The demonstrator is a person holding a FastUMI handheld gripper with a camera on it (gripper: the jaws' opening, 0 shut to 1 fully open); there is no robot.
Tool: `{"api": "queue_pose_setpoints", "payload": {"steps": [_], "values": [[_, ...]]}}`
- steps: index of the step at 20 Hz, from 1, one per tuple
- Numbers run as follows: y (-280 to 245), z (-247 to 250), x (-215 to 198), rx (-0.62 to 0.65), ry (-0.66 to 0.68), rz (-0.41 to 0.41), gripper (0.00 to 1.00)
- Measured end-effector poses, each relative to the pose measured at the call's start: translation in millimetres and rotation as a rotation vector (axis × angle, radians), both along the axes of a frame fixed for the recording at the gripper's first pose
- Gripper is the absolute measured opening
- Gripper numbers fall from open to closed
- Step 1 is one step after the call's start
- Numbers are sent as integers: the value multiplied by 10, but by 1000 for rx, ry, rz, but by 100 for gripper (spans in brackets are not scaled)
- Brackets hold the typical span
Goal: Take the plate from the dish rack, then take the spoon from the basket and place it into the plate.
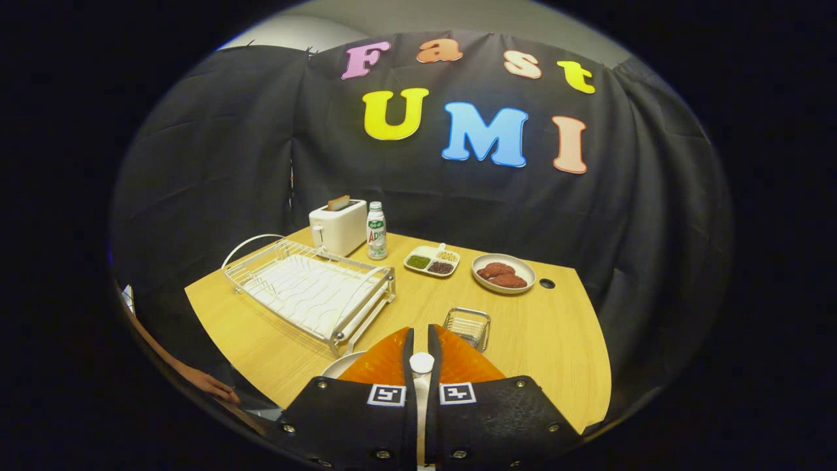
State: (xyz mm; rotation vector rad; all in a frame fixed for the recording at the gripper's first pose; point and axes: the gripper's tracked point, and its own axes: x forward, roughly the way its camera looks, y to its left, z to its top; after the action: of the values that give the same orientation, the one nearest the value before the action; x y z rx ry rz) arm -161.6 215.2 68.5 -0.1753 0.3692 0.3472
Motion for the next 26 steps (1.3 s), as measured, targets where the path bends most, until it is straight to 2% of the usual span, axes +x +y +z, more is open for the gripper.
{"api": "queue_pose_setpoints", "payload": {"steps": [7,18,20,24,26], "values": [[418,-234,135,-39,67,91,5],[828,-516,337,-76,117,149,6],[817,-541,371,-84,118,145,13],[754,-505,431,-83,109,123,18],[734,-426,445,-67,90,114,50]]}}
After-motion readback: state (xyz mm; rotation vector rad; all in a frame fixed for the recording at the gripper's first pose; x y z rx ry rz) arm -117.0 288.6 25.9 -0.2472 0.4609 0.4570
